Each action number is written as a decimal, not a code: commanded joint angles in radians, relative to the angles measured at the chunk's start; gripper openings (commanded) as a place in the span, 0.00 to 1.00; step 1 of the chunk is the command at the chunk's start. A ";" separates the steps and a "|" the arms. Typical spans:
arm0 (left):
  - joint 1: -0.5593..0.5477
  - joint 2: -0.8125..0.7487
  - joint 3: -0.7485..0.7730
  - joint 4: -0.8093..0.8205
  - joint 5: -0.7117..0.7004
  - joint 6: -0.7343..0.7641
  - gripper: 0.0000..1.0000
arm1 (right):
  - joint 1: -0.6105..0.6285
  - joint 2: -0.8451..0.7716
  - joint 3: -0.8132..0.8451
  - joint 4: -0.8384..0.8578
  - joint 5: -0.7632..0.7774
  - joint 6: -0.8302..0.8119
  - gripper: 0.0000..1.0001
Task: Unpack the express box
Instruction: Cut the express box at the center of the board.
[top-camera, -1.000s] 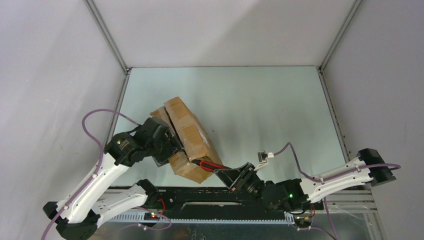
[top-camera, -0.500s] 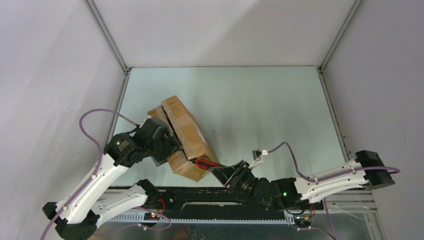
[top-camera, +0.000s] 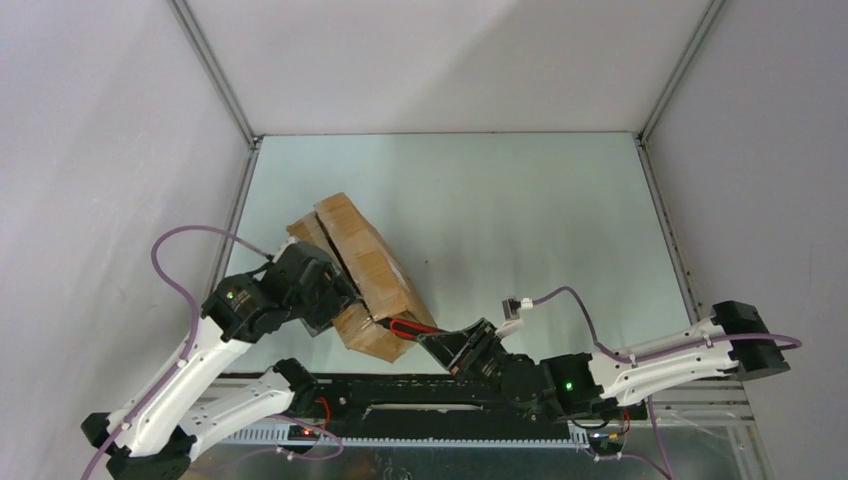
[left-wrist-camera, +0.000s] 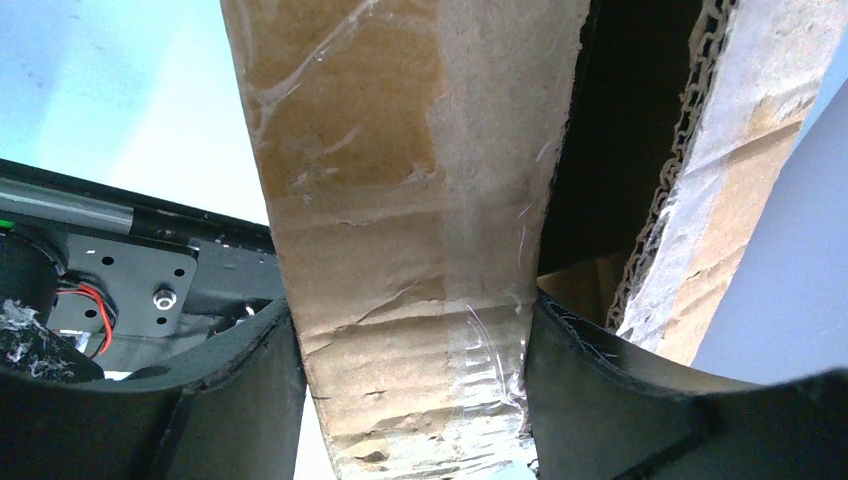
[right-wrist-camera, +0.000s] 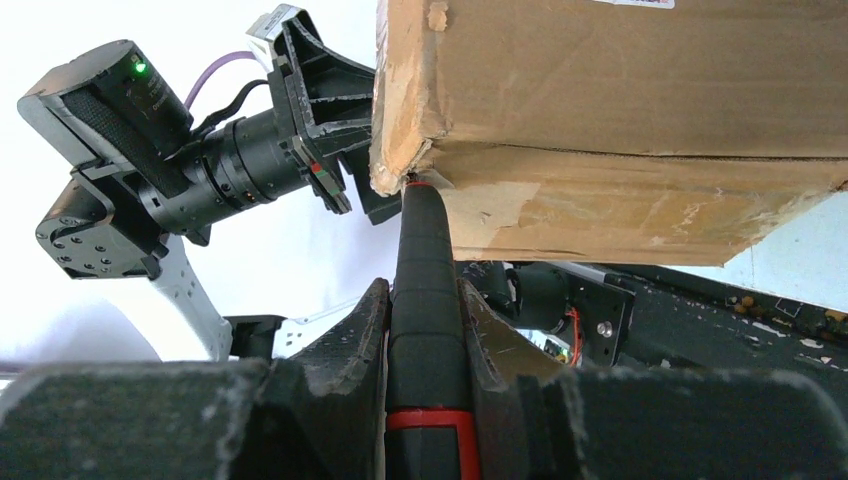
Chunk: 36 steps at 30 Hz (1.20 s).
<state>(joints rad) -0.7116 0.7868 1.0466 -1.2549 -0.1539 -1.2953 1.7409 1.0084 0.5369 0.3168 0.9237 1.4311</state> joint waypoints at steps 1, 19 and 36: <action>-0.010 -0.024 0.008 0.153 0.049 -0.066 0.56 | -0.007 0.018 0.018 -0.145 0.004 -0.006 0.00; -0.011 -0.040 -0.023 0.139 0.073 -0.075 0.55 | -0.047 0.012 -0.019 -0.076 0.020 -0.163 0.00; -0.011 -0.047 -0.066 0.140 0.089 -0.083 0.53 | -0.085 -0.056 -0.061 -0.078 0.027 -0.227 0.00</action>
<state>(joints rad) -0.7113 0.7666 0.9714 -1.1858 -0.1268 -1.3636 1.6833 0.9466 0.4976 0.3176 0.8692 1.2655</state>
